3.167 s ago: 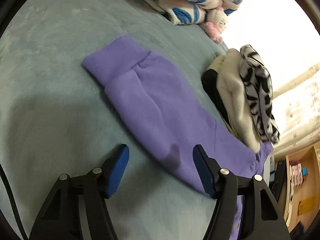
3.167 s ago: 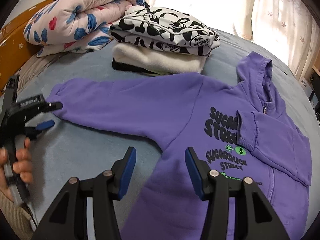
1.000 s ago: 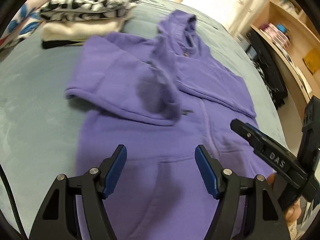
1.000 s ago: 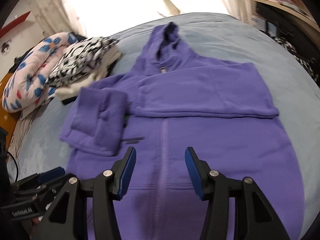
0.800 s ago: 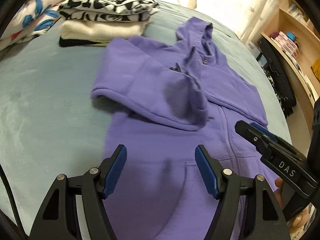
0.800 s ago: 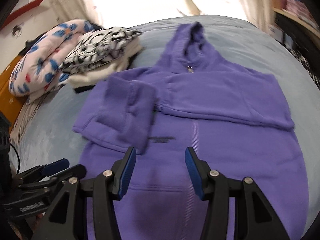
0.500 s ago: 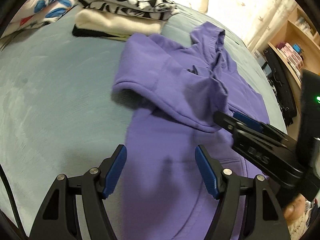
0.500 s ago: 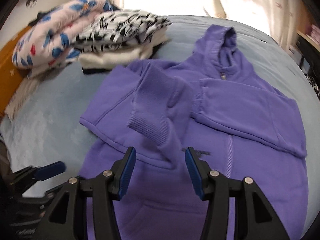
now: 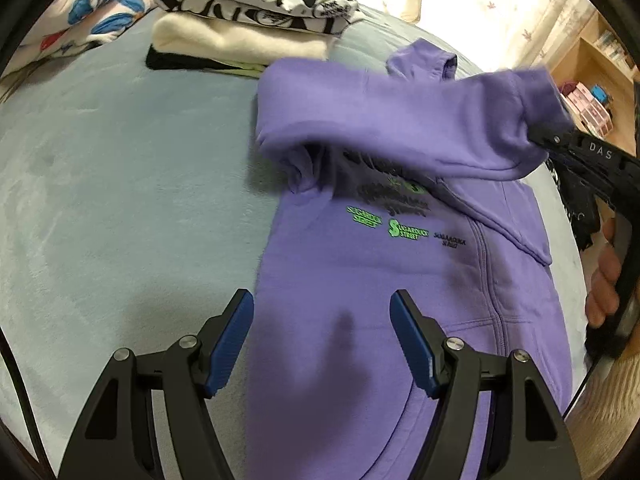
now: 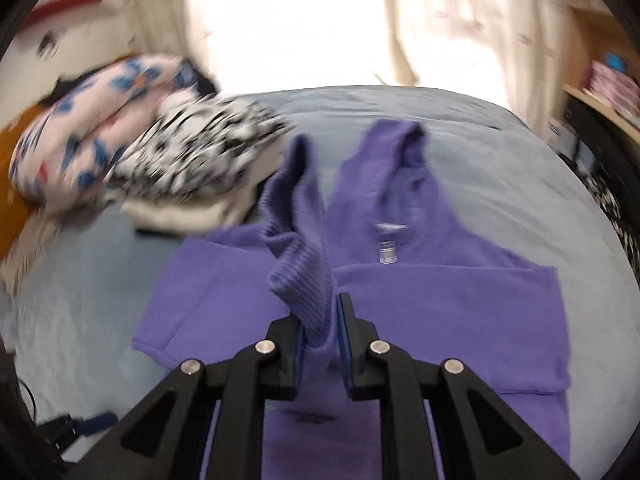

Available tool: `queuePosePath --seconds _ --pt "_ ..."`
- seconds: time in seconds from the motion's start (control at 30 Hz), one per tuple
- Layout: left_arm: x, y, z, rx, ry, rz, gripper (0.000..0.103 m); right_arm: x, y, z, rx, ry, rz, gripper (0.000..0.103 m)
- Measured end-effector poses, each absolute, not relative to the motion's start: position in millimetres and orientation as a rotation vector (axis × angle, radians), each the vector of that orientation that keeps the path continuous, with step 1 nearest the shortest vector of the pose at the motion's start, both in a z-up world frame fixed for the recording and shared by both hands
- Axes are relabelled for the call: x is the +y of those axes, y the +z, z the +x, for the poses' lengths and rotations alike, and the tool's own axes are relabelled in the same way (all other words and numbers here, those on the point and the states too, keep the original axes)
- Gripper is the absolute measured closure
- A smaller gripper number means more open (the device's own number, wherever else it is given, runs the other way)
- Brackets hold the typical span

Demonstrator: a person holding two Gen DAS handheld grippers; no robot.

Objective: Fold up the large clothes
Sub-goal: 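Grasp the folded sleeve cuff with the right tool and adjust it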

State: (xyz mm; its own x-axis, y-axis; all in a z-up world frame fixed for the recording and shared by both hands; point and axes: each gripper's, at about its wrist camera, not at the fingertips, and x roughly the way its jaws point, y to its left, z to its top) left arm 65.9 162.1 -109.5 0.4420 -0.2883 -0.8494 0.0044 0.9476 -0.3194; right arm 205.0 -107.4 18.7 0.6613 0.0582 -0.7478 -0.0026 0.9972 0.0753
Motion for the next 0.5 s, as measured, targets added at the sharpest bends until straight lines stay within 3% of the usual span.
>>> queuePosePath --seconds 0.03,0.1,0.23,0.5 --pt "159.5 -111.2 66.8 1.106 -0.187 -0.284 0.034 -125.8 8.9 207.0 0.887 -0.003 0.083 0.078" --pt "155.4 -113.5 68.0 1.114 -0.189 -0.273 0.034 -148.6 -10.6 208.1 0.955 -0.033 0.104 0.048" --pt "152.4 -113.7 75.0 1.123 -0.190 -0.251 0.034 -194.8 -45.6 201.8 1.060 -0.059 0.174 0.047" --pt "177.7 -97.1 119.8 1.082 -0.146 -0.328 0.034 -239.3 -61.9 221.5 1.086 0.041 0.374 0.046"
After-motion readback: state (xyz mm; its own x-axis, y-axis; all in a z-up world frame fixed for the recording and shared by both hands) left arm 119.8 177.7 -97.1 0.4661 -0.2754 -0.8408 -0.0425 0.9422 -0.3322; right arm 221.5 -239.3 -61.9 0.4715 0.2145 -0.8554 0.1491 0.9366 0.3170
